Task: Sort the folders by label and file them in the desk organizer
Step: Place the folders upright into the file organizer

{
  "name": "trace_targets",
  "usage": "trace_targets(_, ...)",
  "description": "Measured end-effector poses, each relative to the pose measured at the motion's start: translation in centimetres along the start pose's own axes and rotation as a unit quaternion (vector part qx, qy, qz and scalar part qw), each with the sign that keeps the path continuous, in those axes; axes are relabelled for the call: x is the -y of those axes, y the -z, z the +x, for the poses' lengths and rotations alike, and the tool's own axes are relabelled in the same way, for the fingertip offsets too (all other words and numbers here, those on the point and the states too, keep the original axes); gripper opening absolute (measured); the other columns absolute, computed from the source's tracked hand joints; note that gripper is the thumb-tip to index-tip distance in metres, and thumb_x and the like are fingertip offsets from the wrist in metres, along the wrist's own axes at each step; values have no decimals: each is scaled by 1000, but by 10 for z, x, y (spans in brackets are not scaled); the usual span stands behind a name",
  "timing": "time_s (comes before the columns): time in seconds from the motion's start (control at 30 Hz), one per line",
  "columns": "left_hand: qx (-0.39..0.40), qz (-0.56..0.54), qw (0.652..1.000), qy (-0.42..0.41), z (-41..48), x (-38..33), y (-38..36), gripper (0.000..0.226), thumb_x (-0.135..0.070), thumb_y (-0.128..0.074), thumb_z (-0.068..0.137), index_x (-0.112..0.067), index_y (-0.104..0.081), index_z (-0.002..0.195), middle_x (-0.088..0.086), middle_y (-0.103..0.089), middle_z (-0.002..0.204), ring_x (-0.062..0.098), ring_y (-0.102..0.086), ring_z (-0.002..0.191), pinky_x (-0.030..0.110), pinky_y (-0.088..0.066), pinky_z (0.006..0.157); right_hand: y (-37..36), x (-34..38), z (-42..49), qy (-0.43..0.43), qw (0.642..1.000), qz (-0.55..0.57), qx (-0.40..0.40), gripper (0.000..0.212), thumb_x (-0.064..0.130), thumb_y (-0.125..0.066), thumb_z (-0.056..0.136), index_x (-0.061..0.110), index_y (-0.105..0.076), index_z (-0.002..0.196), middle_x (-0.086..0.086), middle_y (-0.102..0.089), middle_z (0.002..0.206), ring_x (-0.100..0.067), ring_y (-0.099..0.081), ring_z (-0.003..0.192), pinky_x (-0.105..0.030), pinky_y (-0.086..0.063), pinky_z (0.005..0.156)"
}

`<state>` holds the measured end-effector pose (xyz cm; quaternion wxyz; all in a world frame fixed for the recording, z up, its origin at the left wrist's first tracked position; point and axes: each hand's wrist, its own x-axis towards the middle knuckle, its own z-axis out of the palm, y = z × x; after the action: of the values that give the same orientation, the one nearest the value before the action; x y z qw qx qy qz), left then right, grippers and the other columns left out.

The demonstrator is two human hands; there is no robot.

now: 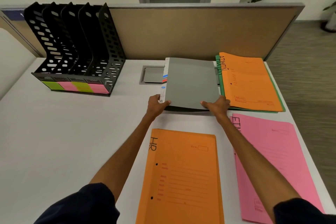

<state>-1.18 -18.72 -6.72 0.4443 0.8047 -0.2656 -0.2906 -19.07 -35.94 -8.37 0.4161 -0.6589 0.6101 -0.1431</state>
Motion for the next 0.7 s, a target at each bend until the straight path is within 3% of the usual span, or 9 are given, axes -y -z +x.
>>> trace_targets(0.17, -1, -12, 1000, 19, 0, 5, -8, 51, -17, -69, 89, -2, -50, 134, 17, -56, 131, 36, -58, 118, 44, -54, 96, -8, -4, 10, -5, 999, -33, 9, 86, 41, -84, 70, -4, -44, 132, -20, -38, 137, -36, -33, 131, -44, -38, 108)
trace_targets(0.27, -3, -9, 1000, 20, -6, 6, -7, 52, -17, -68, 90, -4, -48, 136, 17, -55, 133, 35, -56, 121, 40, -53, 95, -9, -9, 2, 6, 999, -51, 13, 81, 39, -78, 77, -3, -40, 135, -20, -36, 138, -36, -32, 131, -41, -36, 107)
trace_targets(0.4, -28, -8, 997, 67, -37, 21, -1, 69, -31, -67, 90, -7, -35, 147, 13, -45, 144, 28, -47, 130, 39, -45, 104, -4, -27, -35, 64, 997, -33, 11, 67, 34, -70, 85, 3, -42, 137, -19, -38, 138, -35, -34, 130, -40, -37, 104)
trace_targets(0.57, -25, 23, 997, 70, -90, 57, 1, 72, -37, -69, 88, -10, -37, 146, 11, -43, 145, 23, -45, 130, 34, -40, 106, 3, -78, -112, 91, 994, -50, 33, 62, 32, -68, 88, 7, -44, 140, -16, -41, 141, -29, -36, 132, -36, -33, 106)
trace_targets(0.7, -21, 30, 997, 63, -119, 74, 3, 74, -42, -72, 84, -10, -39, 143, 11, -43, 142, 25, -45, 129, 48, -44, 106, 8, -104, -160, 82, 990, -116, 17, 59, 34, -65, 88, 10, -44, 138, -16, -45, 136, -31, -39, 128, -39, -36, 102)
